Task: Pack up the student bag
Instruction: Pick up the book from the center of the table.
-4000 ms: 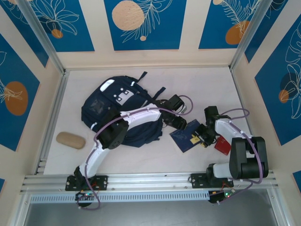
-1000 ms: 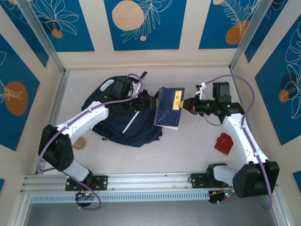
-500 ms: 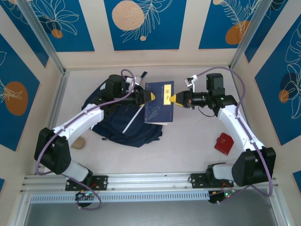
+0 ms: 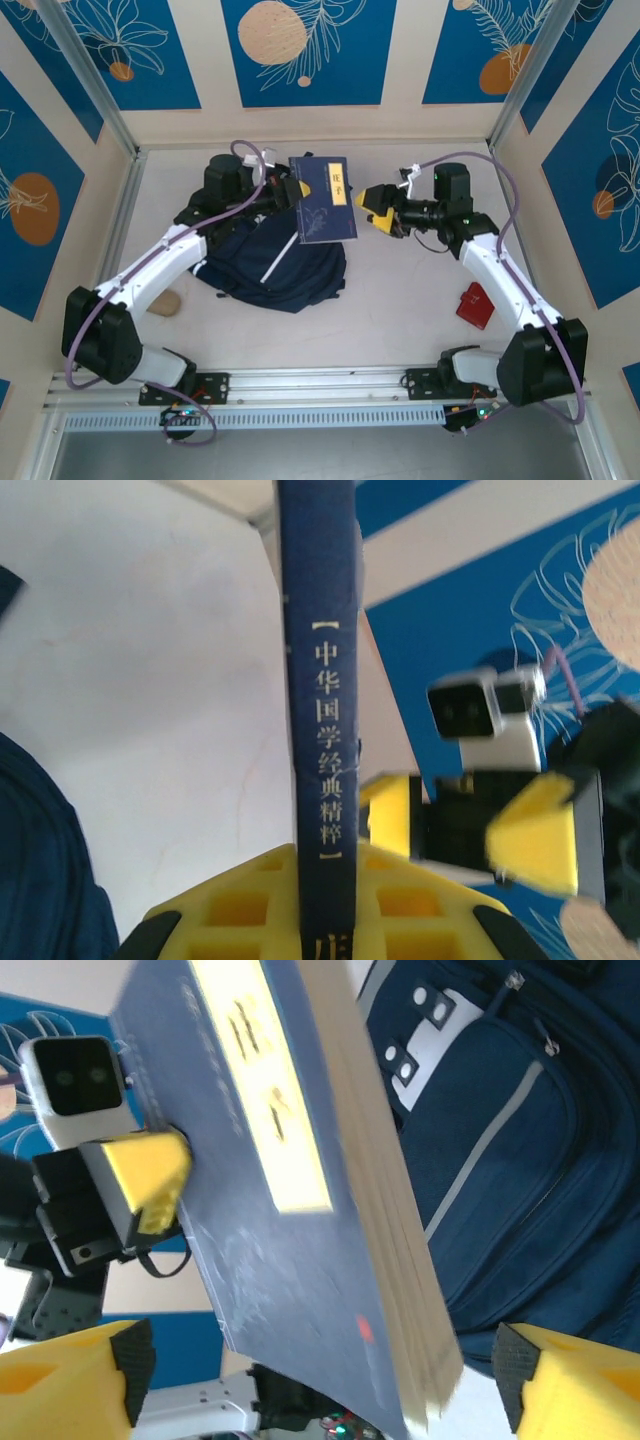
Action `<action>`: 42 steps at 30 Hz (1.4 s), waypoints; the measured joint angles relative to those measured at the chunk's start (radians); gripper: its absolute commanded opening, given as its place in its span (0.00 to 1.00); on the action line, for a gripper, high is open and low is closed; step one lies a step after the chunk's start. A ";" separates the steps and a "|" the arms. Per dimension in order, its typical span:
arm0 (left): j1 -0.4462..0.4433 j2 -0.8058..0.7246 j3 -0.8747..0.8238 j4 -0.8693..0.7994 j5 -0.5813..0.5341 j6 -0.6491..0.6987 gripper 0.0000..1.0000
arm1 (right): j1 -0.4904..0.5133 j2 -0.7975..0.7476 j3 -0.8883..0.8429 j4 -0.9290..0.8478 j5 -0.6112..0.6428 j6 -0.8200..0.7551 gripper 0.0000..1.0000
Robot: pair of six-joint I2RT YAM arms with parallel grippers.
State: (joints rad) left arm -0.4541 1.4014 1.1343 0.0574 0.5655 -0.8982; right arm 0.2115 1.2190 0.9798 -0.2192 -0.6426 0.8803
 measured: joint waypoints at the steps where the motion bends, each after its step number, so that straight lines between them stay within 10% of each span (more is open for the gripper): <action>1: 0.001 -0.016 -0.002 -0.002 -0.042 -0.005 0.00 | 0.018 -0.015 -0.033 0.039 0.021 0.044 0.96; 12: 0.002 -0.127 -0.078 0.089 -0.381 -0.145 0.00 | 0.201 0.039 -0.206 0.530 0.156 0.488 1.00; 27: 0.003 -0.112 -0.124 0.205 -0.469 -0.312 0.00 | 0.283 0.300 -0.128 0.972 0.271 0.860 0.99; 42: 0.003 -0.090 -0.152 0.236 -0.489 -0.384 0.00 | 0.325 0.410 -0.101 1.208 0.344 1.008 0.39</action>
State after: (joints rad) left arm -0.4515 1.3113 0.9825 0.2935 0.0769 -1.2823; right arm 0.5362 1.6291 0.8787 0.9886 -0.2985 1.8885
